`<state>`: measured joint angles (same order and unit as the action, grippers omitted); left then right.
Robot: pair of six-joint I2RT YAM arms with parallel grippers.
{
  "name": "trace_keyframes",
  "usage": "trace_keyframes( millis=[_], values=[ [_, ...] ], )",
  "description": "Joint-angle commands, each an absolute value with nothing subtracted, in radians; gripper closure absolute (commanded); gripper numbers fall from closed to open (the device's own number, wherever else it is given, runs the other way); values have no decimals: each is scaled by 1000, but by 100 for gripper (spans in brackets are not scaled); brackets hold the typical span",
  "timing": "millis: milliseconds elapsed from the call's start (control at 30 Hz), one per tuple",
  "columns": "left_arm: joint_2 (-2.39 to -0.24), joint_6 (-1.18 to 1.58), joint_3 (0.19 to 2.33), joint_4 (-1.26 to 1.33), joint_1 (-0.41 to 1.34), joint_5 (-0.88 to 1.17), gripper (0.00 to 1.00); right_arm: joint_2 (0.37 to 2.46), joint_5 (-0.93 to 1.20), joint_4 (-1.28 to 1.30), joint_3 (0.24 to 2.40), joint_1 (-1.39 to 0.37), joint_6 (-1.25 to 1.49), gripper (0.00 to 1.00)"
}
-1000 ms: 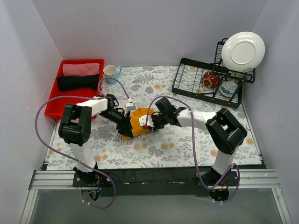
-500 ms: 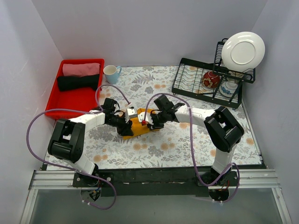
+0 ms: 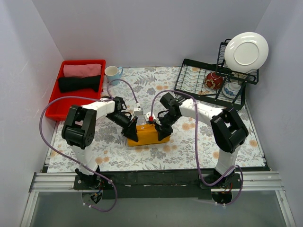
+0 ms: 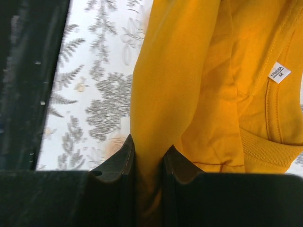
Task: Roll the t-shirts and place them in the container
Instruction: Roll the T-shirt to the center of the board.
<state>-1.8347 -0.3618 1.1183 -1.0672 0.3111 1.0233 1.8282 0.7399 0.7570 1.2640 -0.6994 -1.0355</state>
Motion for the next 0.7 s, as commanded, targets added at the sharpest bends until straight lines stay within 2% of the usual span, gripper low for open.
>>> trace_keyframes(
  millis=[0,200,367,400,533,667],
  values=[
    [-1881,-453,1147,-1298,284,925,94,1886,752,1135,1331,-631,-1112,95],
    [-1950,-402,1150,-1197,272,881,92,2138,818,1305,1563,-598,-1192,96],
    [-1976,-324,1120,-1086,258,854,79,2267,821,1307,1650,-595,-1171,95],
    [-1973,-290,1112,-1039,256,850,72,2307,824,1308,1687,-594,-1157,95],
    [-1939,-212,1069,-924,229,839,63,2376,841,1308,1738,-592,-1124,93],
    [-1925,-54,1084,-844,189,896,57,2381,873,1304,1730,-592,-1175,93]
  ],
)
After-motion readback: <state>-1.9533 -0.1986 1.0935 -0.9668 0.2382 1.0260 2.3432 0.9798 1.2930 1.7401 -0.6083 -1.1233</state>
